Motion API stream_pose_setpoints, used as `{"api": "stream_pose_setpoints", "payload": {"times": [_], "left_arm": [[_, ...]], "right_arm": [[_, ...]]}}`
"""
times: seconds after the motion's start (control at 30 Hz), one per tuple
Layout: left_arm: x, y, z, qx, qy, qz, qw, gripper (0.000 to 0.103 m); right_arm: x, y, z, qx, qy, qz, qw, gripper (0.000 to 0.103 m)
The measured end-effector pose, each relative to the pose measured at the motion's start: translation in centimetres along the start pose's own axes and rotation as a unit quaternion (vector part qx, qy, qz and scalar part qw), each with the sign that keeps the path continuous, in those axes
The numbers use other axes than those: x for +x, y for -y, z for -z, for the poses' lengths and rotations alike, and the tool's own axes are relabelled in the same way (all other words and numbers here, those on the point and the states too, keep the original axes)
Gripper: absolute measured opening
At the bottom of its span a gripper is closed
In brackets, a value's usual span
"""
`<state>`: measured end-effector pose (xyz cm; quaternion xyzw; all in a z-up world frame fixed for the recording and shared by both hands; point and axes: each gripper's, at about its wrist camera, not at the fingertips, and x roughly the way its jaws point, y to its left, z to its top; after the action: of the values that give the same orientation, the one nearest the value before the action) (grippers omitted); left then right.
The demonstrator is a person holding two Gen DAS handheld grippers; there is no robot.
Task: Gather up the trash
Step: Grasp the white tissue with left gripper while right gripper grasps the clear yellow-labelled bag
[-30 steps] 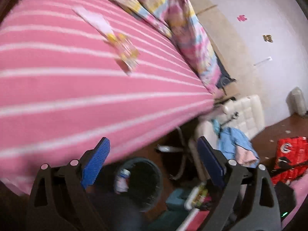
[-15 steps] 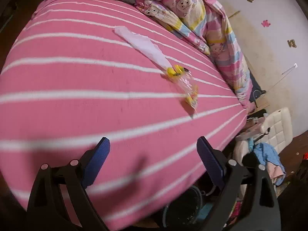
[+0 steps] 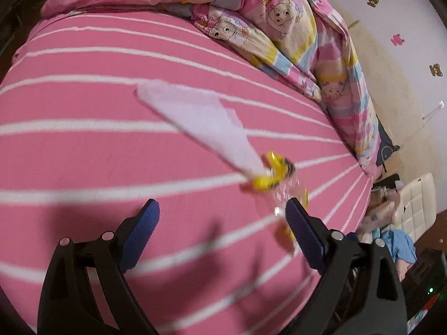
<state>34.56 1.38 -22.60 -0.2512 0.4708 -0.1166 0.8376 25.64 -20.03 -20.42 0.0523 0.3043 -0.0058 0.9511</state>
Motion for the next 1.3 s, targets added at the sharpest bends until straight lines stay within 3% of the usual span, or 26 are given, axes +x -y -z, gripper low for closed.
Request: {"api": "stream_pose_setpoints", "payload": {"times": [0.23,0.37,0.53,0.67,0.8,1.17,1.3], "left_arm": [[3.6,-0.9,-3.8,-0.014,0.003,-0.013,0.9998,0.089],[5.1,-0.6,-5.6,0.008,0.008,-0.048,0.9988,0.089],[7.6,-0.3,-6.8,0.041,-0.006,-0.094,0.9947,0.089],[9.2,0.8,-6.2,0.094,-0.013,-0.137,0.9860,0.091],[10.9,2.7,-4.1,0.183,-0.008,-0.212,0.9600,0.094],[10.8,2.6,-4.3,0.188,-0.005,-0.214,0.9585,0.093],[10.5,2.8,-4.2,0.189,0.001,-0.218,0.9575,0.083]], "right_arm": [[4.5,-0.1,-1.7,0.001,-0.020,0.006,1.000,0.093],[6.9,-0.8,-2.0,-0.029,-0.036,0.018,0.999,0.093],[9.9,-0.9,-1.2,-0.047,-0.086,0.013,0.995,0.093],[11.0,-0.2,-0.8,-0.026,-0.111,-0.012,0.993,0.093],[11.5,-0.6,-0.4,-0.018,-0.127,-0.032,0.991,0.093],[11.3,-1.1,0.1,-0.017,-0.134,-0.064,0.989,0.075],[11.2,-1.1,0.1,-0.017,-0.133,-0.068,0.989,0.071]]}}
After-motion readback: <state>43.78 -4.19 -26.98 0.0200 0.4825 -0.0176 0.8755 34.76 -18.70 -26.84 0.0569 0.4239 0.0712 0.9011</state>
